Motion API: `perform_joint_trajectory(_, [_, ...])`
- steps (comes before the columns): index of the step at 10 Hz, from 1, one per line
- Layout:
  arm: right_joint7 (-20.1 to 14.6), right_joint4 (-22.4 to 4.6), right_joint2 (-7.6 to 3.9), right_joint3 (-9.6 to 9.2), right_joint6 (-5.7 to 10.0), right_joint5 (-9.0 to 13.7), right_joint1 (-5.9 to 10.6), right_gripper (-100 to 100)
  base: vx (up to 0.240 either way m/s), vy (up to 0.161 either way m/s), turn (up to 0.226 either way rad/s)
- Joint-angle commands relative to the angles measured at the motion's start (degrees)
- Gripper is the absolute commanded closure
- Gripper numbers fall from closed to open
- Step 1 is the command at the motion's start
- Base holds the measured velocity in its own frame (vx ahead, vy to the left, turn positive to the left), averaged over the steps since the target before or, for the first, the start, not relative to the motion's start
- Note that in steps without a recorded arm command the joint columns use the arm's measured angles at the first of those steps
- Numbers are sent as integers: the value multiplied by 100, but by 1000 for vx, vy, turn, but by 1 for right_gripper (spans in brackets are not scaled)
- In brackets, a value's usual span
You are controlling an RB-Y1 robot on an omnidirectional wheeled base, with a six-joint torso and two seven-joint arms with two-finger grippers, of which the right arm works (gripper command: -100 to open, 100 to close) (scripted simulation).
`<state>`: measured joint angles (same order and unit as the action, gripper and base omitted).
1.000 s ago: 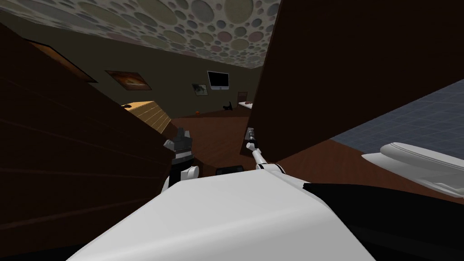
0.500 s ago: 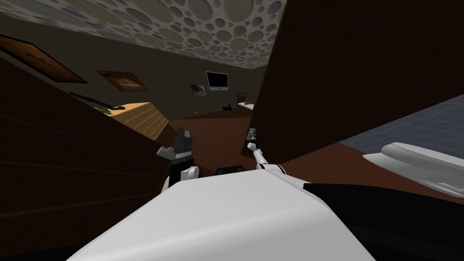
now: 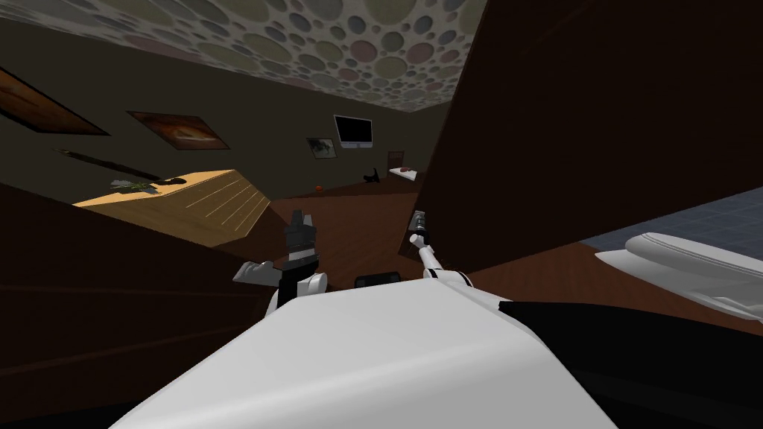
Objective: Push the door open
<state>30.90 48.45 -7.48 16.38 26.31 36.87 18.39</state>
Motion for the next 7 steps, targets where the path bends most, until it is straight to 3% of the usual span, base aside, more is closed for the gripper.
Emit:
perform_joint_trajectory(1, [49,-25,-21,77,28,46,27,100,166,51,-53])
perform_joint_trajectory(3, [60,-38,-43,107,18,60,3,100,132,33,-41])
perform_joint_trajectory(7, [239,-41,-109,374,95,240,-16,100,186,7,-43])
